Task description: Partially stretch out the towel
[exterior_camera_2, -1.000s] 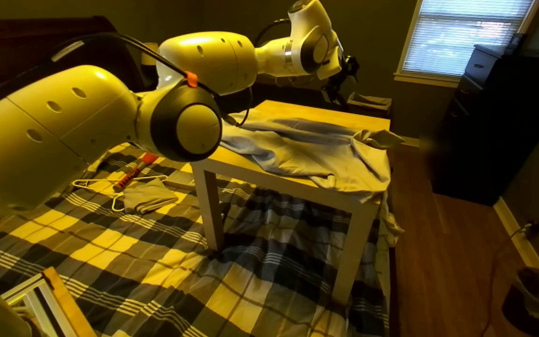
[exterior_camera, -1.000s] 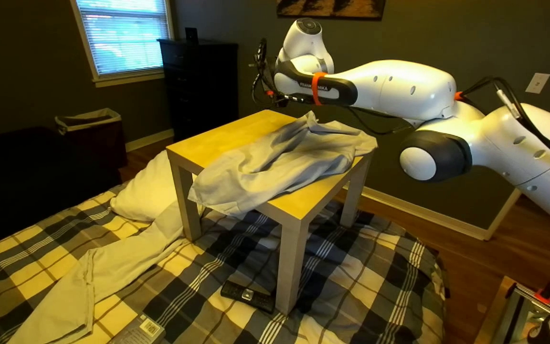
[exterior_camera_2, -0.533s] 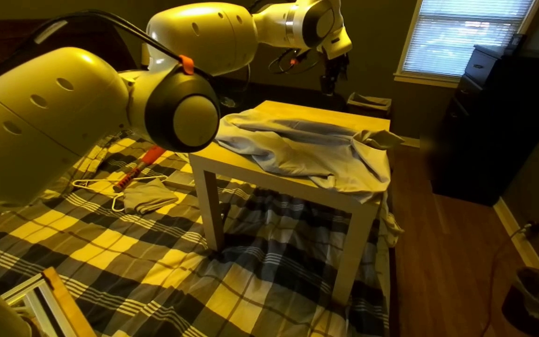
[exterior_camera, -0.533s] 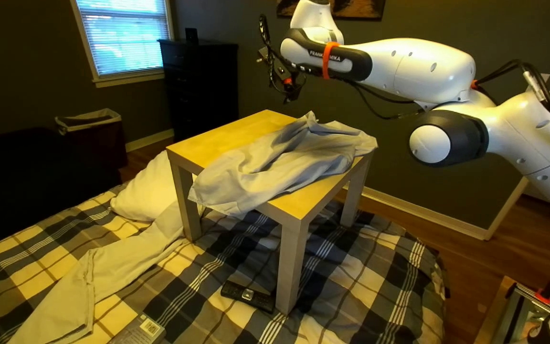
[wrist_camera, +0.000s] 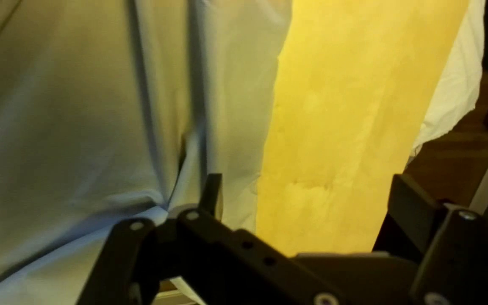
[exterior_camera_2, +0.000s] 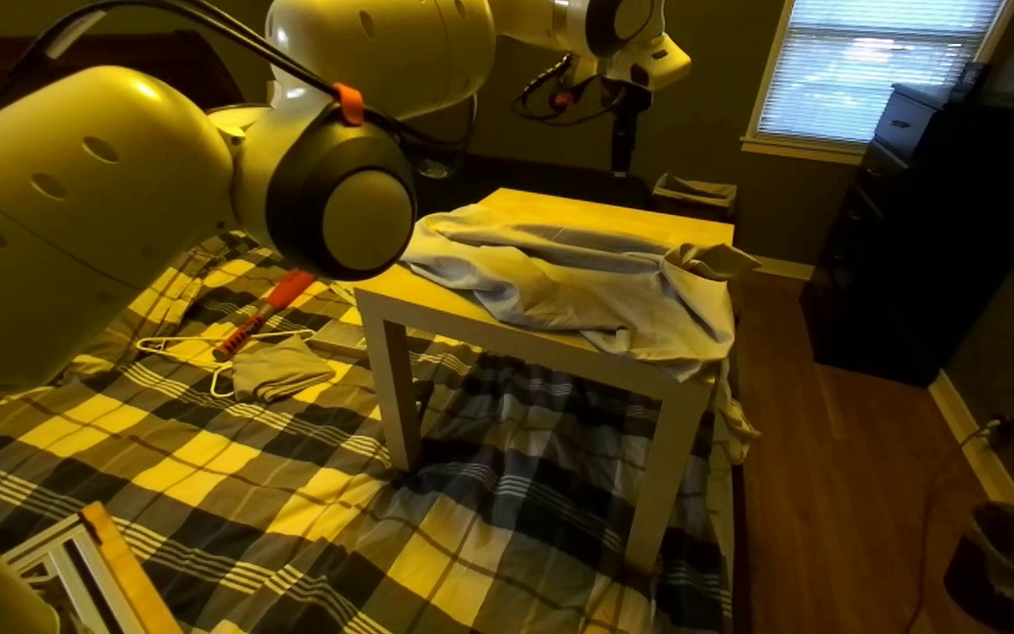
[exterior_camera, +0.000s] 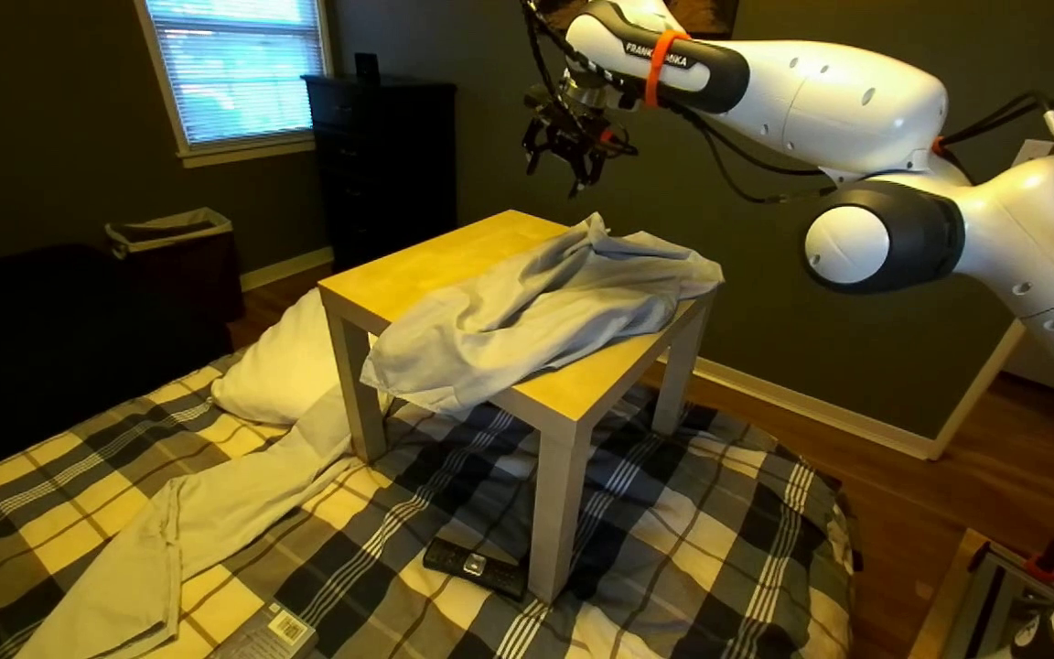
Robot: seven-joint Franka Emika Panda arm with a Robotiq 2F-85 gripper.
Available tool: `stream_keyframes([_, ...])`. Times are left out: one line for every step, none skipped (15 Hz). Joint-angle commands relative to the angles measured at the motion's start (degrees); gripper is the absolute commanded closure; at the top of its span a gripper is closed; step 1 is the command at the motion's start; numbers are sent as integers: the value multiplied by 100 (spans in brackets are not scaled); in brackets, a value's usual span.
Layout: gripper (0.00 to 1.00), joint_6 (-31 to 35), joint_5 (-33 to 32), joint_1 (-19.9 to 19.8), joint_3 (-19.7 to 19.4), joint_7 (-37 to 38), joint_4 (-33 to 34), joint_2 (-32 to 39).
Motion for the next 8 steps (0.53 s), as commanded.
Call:
stream_keyframes([0,-487,-9,-89,10,-1111,-225,-161])
stream_keyframes([0,-226,40,-41,-53,-621,-128,-89])
stream_keyframes([0,-248,39,-52,-60,-691,-129,-90])
stream_keyframes([0,-241,38,-53,-66,-687,-129,-91])
stream_keyframes([0,-240,37,-49,-66,-686,-129,-91])
stream_keyframes([0,-240,37,-44,-66,-683,-129,-91])
stream_keyframes([0,-240,37,-41,-66,-683,-129,-91])
stream_keyframes([0,-240,37,-41,-66,-683,-129,-91])
